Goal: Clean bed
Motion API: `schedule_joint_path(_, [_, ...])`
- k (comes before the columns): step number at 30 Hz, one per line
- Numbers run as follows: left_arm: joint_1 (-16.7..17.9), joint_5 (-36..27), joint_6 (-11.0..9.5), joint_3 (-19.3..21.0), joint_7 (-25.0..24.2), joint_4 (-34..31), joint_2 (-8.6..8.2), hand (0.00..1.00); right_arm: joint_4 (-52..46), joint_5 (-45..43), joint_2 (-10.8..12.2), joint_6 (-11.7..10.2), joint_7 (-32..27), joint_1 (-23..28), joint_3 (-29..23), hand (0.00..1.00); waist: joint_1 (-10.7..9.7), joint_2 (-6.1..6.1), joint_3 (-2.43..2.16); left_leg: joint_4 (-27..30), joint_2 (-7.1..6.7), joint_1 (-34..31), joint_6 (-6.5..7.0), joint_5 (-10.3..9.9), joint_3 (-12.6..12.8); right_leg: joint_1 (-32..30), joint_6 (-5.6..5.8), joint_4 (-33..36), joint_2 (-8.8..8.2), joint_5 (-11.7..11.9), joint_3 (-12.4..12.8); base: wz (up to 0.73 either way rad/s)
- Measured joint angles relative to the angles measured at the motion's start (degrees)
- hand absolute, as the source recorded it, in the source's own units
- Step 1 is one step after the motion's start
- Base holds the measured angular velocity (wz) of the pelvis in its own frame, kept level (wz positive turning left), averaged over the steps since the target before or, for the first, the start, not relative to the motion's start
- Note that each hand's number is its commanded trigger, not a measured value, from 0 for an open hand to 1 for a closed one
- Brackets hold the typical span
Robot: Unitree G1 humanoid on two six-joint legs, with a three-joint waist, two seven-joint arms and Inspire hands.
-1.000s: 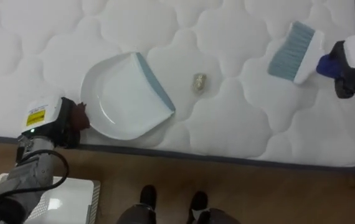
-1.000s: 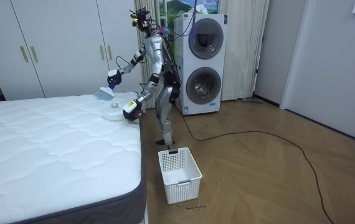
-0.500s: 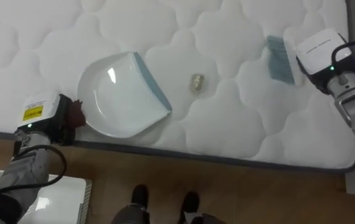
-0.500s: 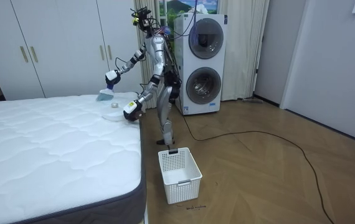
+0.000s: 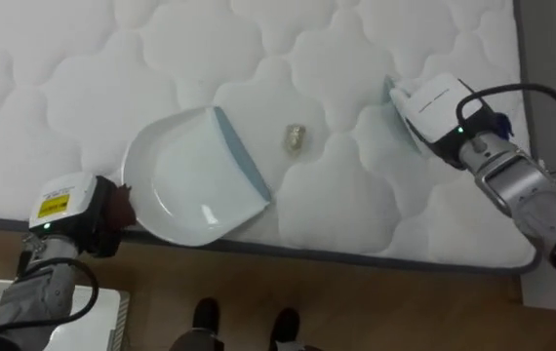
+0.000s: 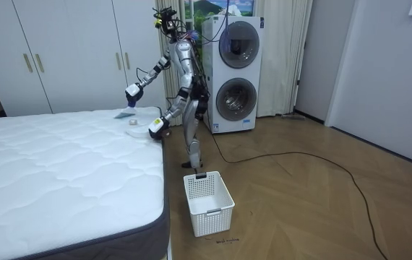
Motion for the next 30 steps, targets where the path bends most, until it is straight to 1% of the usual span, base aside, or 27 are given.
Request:
schedule_joint_path(2, [0.03,0.0,0.02,-0.19,0.31,0.23,0.0,1.0,-2.42,0.95,0.34,-0.18,1.28,0.14,0.05,1.0,0.01,0.0,-0.05,-0.03,-0.09,0.09,-0.01,0.01,0.1,0.0,0.01,0.0,0.09,0.1,0.31,-0.04])
schedule_joint_path(4, [0.04,0.01,0.11,-0.98,0.52,0.36,0.01,1.0,-4.4,1.2,1.53,-0.59,2.02,0.16,0.07,1.0,0.0,0.12,-0.26,-0.04,-0.11,0.18,-0.01,0.03,0.12,-0.02,0.01,0.05,0.1,0.16,0.45,-0.02])
schedule_joint_path(6, [0.36,0.04,0.11,-1.21,0.58,0.28,0.0,1.0,-5.87,1.23,2.24,-0.91,2.46,0.25,0.07,1.0,0.01,0.15,-0.42,-0.07,-0.11,0.18,-0.03,0.05,0.11,-0.05,0.0,0.07,0.1,0.17,0.45,0.0])
schedule_joint_path(8, [1.19,0.05,0.01,-1.22,1.02,0.03,-0.07,1.0,-8.28,1.37,2.28,-1.25,3.0,0.68,0.04,1.0,0.04,0.18,-0.6,-0.08,-0.08,0.19,-0.05,0.07,0.12,-0.07,0.0,0.08,0.09,0.18,0.45,0.0])
schedule_joint_path(9, [1.91,0.06,0.02,-1.21,1.24,-0.28,-0.12,1.0,-9.52,1.58,2.3,-1.53,3.16,1.07,0.04,1.0,0.12,0.2,-0.86,-0.05,-0.09,0.19,-0.08,0.1,0.12,-0.07,0.0,0.08,0.09,0.18,0.45,0.0])
schedule_joint_path(10, [2.38,0.13,0.03,-1.22,1.25,-0.44,-0.25,1.0,-10.24,2.08,2.3,-1.97,3.3,1.33,0.04,1.0,0.39,0.21,-1.02,-0.02,-0.03,0.2,-0.11,0.13,0.12,-0.07,0.0,0.09,0.08,0.18,0.45,0.0])
schedule_joint_path(13, [3.21,1.36,0.06,-1.21,1.51,-0.58,-0.47,1.0,-11.77,5.17,2.3,-2.76,4.51,1.63,0.05,1.0,0.91,0.24,-1.07,0.01,0.01,0.22,-0.14,0.16,0.13,-0.07,0.0,0.18,0.09,0.17,0.47,0.0])
schedule_joint_path(17, [3.75,2.28,0.08,-1.26,1.69,-0.09,-0.47,1.0,-14.02,9.26,2.15,-3.51,5.76,1.47,0.05,1.0,1.06,0.24,-1.08,-0.14,-0.14,0.06,-0.15,0.16,0.12,-0.68,0.0,0.78,0.0,0.15,0.61,0.0])
schedule_joint_path(20, [4.06,2.29,0.34,-1.24,2.31,-0.31,-0.58,1.0,-17.46,12.78,1.97,-3.55,6.51,1.91,0.05,1.0,1.03,0.29,-1.11,0.04,-0.23,-0.87,-0.15,0.16,0.1,-2.13,-0.06,2.06,-0.3,0.04,0.6,-0.02])
schedule_joint_path(23, [4.37,2.38,0.6,-1.24,2.72,-0.27,-0.95,1.0,-19.35,13.66,2.02,-3.79,6.97,2.34,0.05,1.0,1.05,0.55,-1.18,0.49,-0.39,-1.59,-0.19,0.23,-0.07,-2.75,-0.15,2.33,-0.37,0.0,0.46,0.02])
schedule_joint_path(24, [4.58,2.42,0.65,-1.26,2.74,-0.3,-1.12,1.0,-20.08,14.73,2.03,-3.82,7.43,2.67,0.06,1.0,1.09,0.81,-1.31,0.81,-0.34,-1.83,-0.19,0.22,-0.32,-2.82,-0.24,2.45,-0.37,-0.07,0.37,0.07])
schedule_joint_path(26, [4.72,2.42,1.0,-1.67,2.82,-0.28,-1.12,1.0,-20.59,15.14,2.03,-4.1,7.98,2.69,0.06,1.0,1.19,1.06,-1.43,0.96,-0.36,-2.02,-0.19,0.22,-0.4,-3.13,-0.27,2.93,-0.48,-0.2,0.39,0.03])
schedule_joint_path(28, [5.57,2.44,1.05,-1.85,3.06,0.17,-1.14,1.0,-20.74,15.88,2.03,-4.07,8.84,2.81,0.06,1.0,1.39,1.46,-1.64,0.98,-0.4,-2.14,-0.19,0.22,-0.32,-3.39,-0.33,3.27,-0.54,-0.29,0.48,0.0])
schedule_joint_path(30, [5.94,2.45,1.05,-1.99,3.05,0.98,-1.15,1.0,-20.75,16.87,2.03,-4.03,9.03,3.12,0.05,1.0,1.59,1.73,-1.74,1.07,-0.41,-2.15,-0.2,0.22,-0.29,-3.48,-0.44,3.46,-0.58,-0.37,0.47,0.0])
